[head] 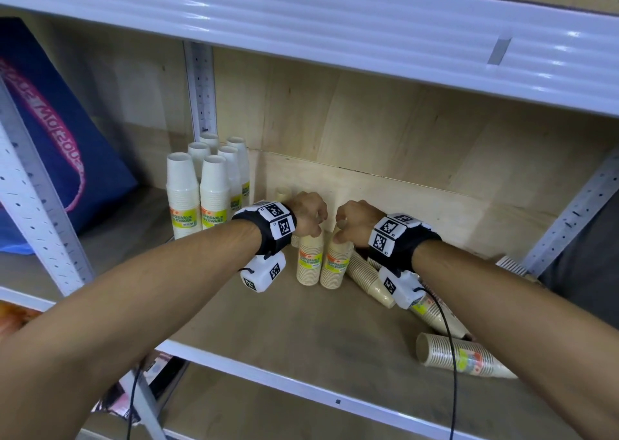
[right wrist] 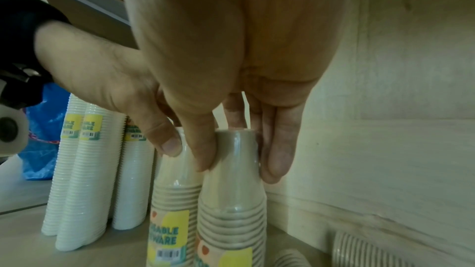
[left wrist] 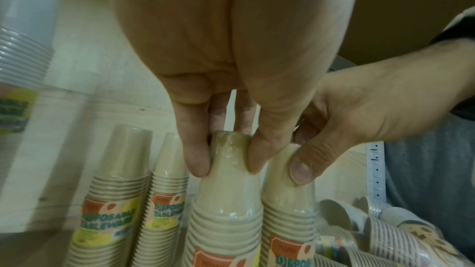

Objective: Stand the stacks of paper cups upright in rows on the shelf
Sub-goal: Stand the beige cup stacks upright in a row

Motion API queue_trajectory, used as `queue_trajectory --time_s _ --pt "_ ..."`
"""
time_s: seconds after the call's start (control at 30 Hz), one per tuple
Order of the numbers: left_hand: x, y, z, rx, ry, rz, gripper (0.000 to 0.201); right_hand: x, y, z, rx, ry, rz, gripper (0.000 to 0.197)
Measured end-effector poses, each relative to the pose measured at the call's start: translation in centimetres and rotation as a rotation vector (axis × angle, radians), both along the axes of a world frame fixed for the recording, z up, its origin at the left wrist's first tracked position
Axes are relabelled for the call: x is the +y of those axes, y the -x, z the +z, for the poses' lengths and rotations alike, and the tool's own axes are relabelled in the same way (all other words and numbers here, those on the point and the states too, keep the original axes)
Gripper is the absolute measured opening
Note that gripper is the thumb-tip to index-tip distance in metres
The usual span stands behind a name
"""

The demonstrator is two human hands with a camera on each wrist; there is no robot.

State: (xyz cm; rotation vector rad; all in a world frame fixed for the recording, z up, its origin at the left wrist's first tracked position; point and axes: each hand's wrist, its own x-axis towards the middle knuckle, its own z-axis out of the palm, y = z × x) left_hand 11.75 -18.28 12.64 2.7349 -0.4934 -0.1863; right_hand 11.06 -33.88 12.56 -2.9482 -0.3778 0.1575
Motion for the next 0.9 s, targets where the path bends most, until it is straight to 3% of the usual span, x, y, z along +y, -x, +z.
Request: queue_trajectory --time_s 0.27,0.73,0.9 --pt "3.2 -1.2 0.9 -0.053 0.017 0.118 0.038 3.2 -2.9 -0.8 -0.052 -0.05 0.015 0.025" --pt "4.9 -2.8 -1.0 -0.068 -0.041 0.233 0.039 6.2 -6.0 -2.0 -0.063 -0.07 0.073 0.042" --pt "5.1 -3.4 -1.4 -0.068 -0.029 0.244 0.044 6.3 -6.4 -2.2 -0.065 -0.085 0.087 0.034"
